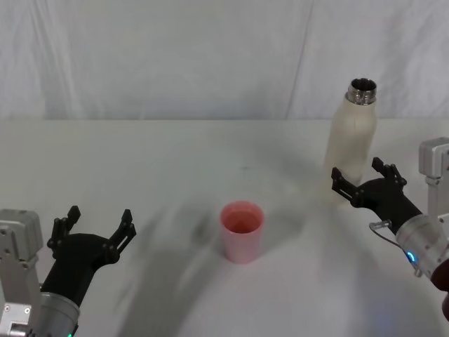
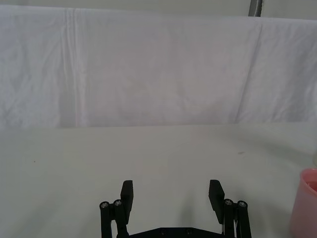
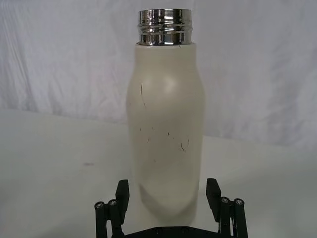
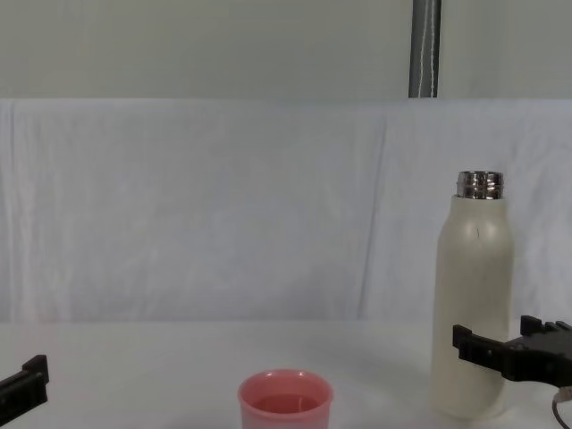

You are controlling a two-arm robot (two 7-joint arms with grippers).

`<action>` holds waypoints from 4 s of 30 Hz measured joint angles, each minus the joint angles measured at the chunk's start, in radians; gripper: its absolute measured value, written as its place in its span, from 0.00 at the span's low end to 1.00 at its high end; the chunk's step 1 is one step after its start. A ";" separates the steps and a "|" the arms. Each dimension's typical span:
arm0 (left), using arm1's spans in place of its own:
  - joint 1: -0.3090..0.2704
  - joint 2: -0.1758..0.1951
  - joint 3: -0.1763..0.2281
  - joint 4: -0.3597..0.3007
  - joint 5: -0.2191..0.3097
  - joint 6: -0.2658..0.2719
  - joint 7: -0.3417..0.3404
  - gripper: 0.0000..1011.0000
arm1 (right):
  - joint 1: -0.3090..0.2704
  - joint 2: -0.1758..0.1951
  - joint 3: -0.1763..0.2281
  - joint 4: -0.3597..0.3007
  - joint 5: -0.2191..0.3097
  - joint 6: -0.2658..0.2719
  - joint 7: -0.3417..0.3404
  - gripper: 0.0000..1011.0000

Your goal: Grasp the thermos with one hand and pour water into the cup lid.

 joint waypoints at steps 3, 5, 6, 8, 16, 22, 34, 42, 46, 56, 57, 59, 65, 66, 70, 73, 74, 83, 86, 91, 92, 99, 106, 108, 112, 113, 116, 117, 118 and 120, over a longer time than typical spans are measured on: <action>0.000 0.000 0.000 0.000 0.000 0.000 0.000 0.99 | -0.012 0.005 0.003 -0.014 0.000 0.004 -0.002 0.99; 0.000 0.000 0.000 0.000 0.000 0.000 0.000 0.99 | -0.031 0.012 0.007 -0.038 0.000 0.008 -0.009 0.99; 0.000 0.000 0.000 0.000 0.000 0.000 0.000 0.99 | -0.031 0.012 0.007 -0.038 0.000 0.008 -0.009 0.99; 0.000 0.000 0.000 0.000 0.000 0.000 0.000 0.99 | -0.049 0.018 0.011 -0.064 -0.003 0.011 -0.015 0.99; 0.000 0.000 0.000 0.000 0.000 0.000 0.000 0.99 | -0.126 0.030 0.034 -0.163 -0.012 0.015 -0.046 0.99; 0.000 0.000 0.000 0.000 0.000 0.000 0.000 0.99 | -0.172 0.024 0.047 -0.211 -0.024 -0.001 -0.069 0.99; 0.000 0.000 0.000 0.000 0.000 0.000 0.000 0.99 | -0.222 0.005 0.052 -0.266 -0.042 -0.016 -0.082 0.99; 0.000 0.000 0.000 0.000 0.000 0.000 0.000 0.99 | -0.250 0.008 0.034 -0.301 -0.041 0.002 -0.051 0.99; 0.000 0.000 0.000 0.000 0.000 0.000 0.000 0.99 | -0.260 0.016 0.024 -0.313 -0.034 0.009 -0.032 0.99; 0.000 0.000 0.000 0.000 0.000 0.000 0.000 0.99 | -0.270 0.037 0.011 -0.324 -0.004 0.010 0.003 0.99; 0.000 0.000 0.000 0.000 0.000 0.000 0.000 0.99 | -0.271 0.040 0.010 -0.325 0.001 0.008 0.008 0.99; 0.000 0.000 0.000 0.000 0.000 0.000 0.000 0.99 | -0.271 0.044 0.008 -0.326 0.007 0.004 0.015 0.99; 0.000 0.000 0.000 0.000 0.000 0.000 0.000 0.99 | -0.270 0.058 0.003 -0.328 0.030 -0.011 0.034 0.99; 0.000 0.000 0.000 0.000 0.000 0.000 0.000 0.99 | -0.270 0.062 0.001 -0.330 0.034 -0.014 0.037 0.99; 0.000 0.000 0.000 0.000 0.000 0.000 0.000 0.99 | -0.268 0.070 -0.004 -0.330 0.047 -0.020 0.049 0.99; 0.000 0.000 0.000 0.000 0.000 0.000 0.000 0.99 | -0.268 0.074 -0.007 -0.330 0.056 -0.024 0.055 0.99; 0.000 0.000 0.000 0.000 0.000 0.000 0.000 0.99 | -0.267 0.077 -0.009 -0.330 0.061 -0.026 0.058 0.99; 0.000 0.000 0.000 0.000 0.000 0.000 0.000 0.99 | -0.262 0.088 -0.023 -0.322 0.085 -0.033 0.070 0.99; 0.000 0.000 0.000 0.000 0.000 0.000 0.000 0.99 | -0.261 0.091 -0.027 -0.321 0.093 -0.034 0.073 0.99; 0.000 0.000 0.000 0.000 0.000 0.000 0.000 0.99 | -0.258 0.096 -0.032 -0.319 0.104 -0.036 0.079 0.99; 0.000 0.000 0.000 0.000 0.000 0.000 0.000 0.99 | -0.257 0.098 -0.034 -0.319 0.108 -0.037 0.081 0.99; 0.000 0.000 0.000 0.000 0.000 0.000 0.000 0.99 | -0.255 0.104 -0.040 -0.320 0.117 -0.038 0.082 0.99; 0.000 0.000 0.000 0.000 0.000 0.000 0.000 0.99 | -0.246 0.112 -0.054 -0.317 0.112 -0.039 0.081 0.99; 0.000 0.000 0.000 0.000 0.000 0.000 0.000 0.99 | -0.243 0.113 -0.056 -0.316 0.109 -0.040 0.080 0.99; 0.000 0.000 0.000 0.000 0.000 0.000 0.000 0.99 | -0.235 0.117 -0.061 -0.309 0.099 -0.043 0.078 0.99; 0.000 0.000 0.000 0.000 0.000 0.000 0.000 0.99 | -0.233 0.117 -0.062 -0.308 0.097 -0.043 0.077 0.99; 0.000 0.000 0.000 0.000 0.000 0.000 0.000 0.99 | -0.230 0.118 -0.065 -0.305 0.090 -0.044 0.074 0.99; 0.000 0.000 0.000 0.000 0.000 0.000 0.000 0.99 | -0.230 0.119 -0.066 -0.304 0.085 -0.045 0.073 0.99; 0.000 0.000 0.000 0.000 0.000 0.000 0.000 0.99 | -0.230 0.119 -0.066 -0.304 0.085 -0.045 0.073 0.99; 0.000 0.000 0.000 0.000 0.000 0.000 0.000 0.99 | -0.229 0.121 -0.068 -0.303 0.075 -0.046 0.067 0.99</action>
